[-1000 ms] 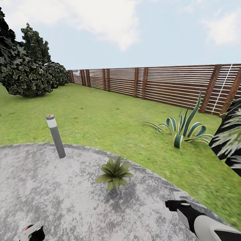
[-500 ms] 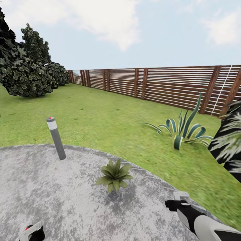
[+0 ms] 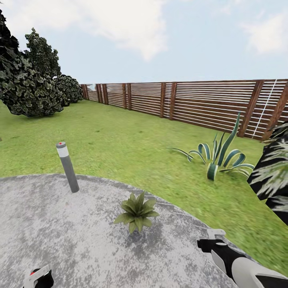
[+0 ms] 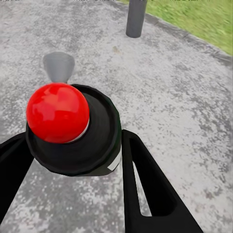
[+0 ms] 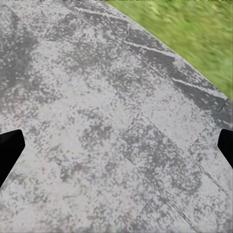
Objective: Pick up the pesticide atomizer in the garden and spray insectifuge to fully cover both potted plants in the garden.
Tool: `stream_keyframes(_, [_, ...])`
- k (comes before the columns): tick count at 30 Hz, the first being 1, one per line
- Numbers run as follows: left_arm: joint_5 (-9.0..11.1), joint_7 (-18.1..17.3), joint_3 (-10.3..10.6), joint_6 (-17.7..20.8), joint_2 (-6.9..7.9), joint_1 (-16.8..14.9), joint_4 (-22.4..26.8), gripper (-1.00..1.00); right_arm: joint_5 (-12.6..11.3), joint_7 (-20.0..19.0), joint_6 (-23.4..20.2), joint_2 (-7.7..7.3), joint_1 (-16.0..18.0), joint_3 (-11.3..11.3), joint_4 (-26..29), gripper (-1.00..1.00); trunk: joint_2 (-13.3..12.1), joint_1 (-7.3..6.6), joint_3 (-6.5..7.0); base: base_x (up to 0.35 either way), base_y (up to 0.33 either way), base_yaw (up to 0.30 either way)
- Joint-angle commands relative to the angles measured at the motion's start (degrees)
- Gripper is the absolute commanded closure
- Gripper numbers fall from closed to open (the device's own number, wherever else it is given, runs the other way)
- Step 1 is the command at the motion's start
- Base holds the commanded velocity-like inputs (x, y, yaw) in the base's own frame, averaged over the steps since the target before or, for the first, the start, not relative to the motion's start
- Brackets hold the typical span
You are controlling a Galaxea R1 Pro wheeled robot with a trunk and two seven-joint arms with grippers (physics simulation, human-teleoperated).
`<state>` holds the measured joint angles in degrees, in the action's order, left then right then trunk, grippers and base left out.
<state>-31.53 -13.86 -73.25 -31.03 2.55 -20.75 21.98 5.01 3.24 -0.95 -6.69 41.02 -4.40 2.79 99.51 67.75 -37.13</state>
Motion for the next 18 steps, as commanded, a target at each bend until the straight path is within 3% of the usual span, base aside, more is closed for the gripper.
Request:
stream_keyframes(1, [-0.20,-0.47,-0.49,-0.17,-0.01,-0.08,0.00,1.00,0.52,0.10,-0.10,0.01,0.02,-0.44,0.02,-1.00,0.01,-0.01,-0.05,0.000,0.000,0.000])
stream_keyframes(14, [-0.92,-0.54,0.17,-0.11,0.10,-0.08,1.04,1.00,1.17,0.32,-0.64,0.30,0.02,0.01,0.34,-1.00,0.01,-0.01,-0.05,0.000,0.000,0.000])
stream_keyframes(17, [-5.86,-0.55,3.33,0.88,0.39,-0.12,3.49,1.00,1.20,0.10,-2.25,0.28,0.22,-0.13,4.95,-1.00,0.01,-0.01,-0.05,0.000,0.000,0.000])
stream_keyframes(18, [-9.82,-0.60,5.86,3.44,0.44,-0.19,5.15,1.00,1.22,0.02,-4.05,0.28,0.25,-0.11,10.11,-1.00,0.01,-0.01,-0.05,0.000,0.000,0.000])
